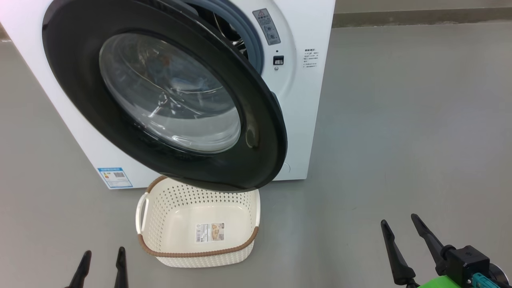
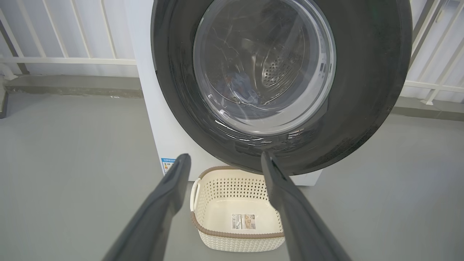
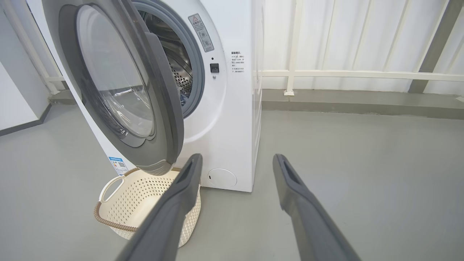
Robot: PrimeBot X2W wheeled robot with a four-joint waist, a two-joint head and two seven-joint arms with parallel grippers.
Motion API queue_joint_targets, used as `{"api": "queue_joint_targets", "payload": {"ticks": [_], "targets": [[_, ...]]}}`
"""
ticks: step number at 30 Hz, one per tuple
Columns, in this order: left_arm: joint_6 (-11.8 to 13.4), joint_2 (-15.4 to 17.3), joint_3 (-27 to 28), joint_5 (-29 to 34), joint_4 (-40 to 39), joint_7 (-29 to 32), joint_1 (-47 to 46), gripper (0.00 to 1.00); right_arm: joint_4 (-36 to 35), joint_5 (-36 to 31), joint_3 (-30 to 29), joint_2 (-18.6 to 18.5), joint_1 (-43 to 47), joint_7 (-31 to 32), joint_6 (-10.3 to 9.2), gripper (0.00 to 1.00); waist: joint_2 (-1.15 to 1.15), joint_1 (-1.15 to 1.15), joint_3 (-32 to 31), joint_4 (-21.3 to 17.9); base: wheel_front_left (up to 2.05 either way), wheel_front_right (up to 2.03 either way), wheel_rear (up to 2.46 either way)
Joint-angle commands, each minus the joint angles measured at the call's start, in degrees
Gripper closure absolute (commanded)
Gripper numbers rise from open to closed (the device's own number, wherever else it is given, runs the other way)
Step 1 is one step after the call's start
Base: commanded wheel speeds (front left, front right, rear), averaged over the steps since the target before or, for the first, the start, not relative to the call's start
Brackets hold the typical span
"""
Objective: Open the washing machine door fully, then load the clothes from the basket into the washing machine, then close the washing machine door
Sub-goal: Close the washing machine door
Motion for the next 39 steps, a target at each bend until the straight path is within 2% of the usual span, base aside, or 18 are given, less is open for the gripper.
{"api": "queue_joint_targets", "payload": {"ticks": [1,23,24,25,26,39], "targets": [[0.32,0.85,1.92,0.50,-1.14,-0.67,-1.23,0.00,-1.69,-0.51,1.19,-0.35,-0.30,0.01,0.16,0.00,0.00,0.00,0.00,-0.06,0.00,0.00,0.00],[1.41,1.39,0.78,1.35,-0.82,-0.89,-2.06,0.00,-1.13,-0.03,1.88,-0.34,-0.84,-0.07,0.16,0.00,0.00,0.00,0.27,-0.97,0.00,0.00,0.00],[1.48,1.44,0.73,1.44,-0.80,-0.94,-2.07,0.00,-1.07,0.10,1.83,-0.34,-0.87,-0.05,0.16,0.51,0.00,0.00,0.29,-1.01,0.00,0.00,0.00],[1.54,1.48,0.70,1.51,-0.80,-1.00,-2.09,0.00,-1.02,0.32,1.75,-0.34,-0.90,-0.08,0.16,0.83,0.00,0.00,0.32,-1.04,0.00,0.00,0.00],[1.58,1.49,0.66,1.51,-0.80,-1.03,-2.10,0.00,-0.92,0.56,1.72,-0.34,-0.88,-0.04,0.16,1.00,0.00,0.00,0.36,-1.07,0.00,0.00,0.00],[2.33,1.54,0.38,1.80,-1.27,-1.88,-3.32,0.00,2.38,0.74,1.13,-0.34,-2.85,-0.53,0.16,1.00,0.00,0.00,1.35,-0.58,0.00,0.00,0.00]]}}
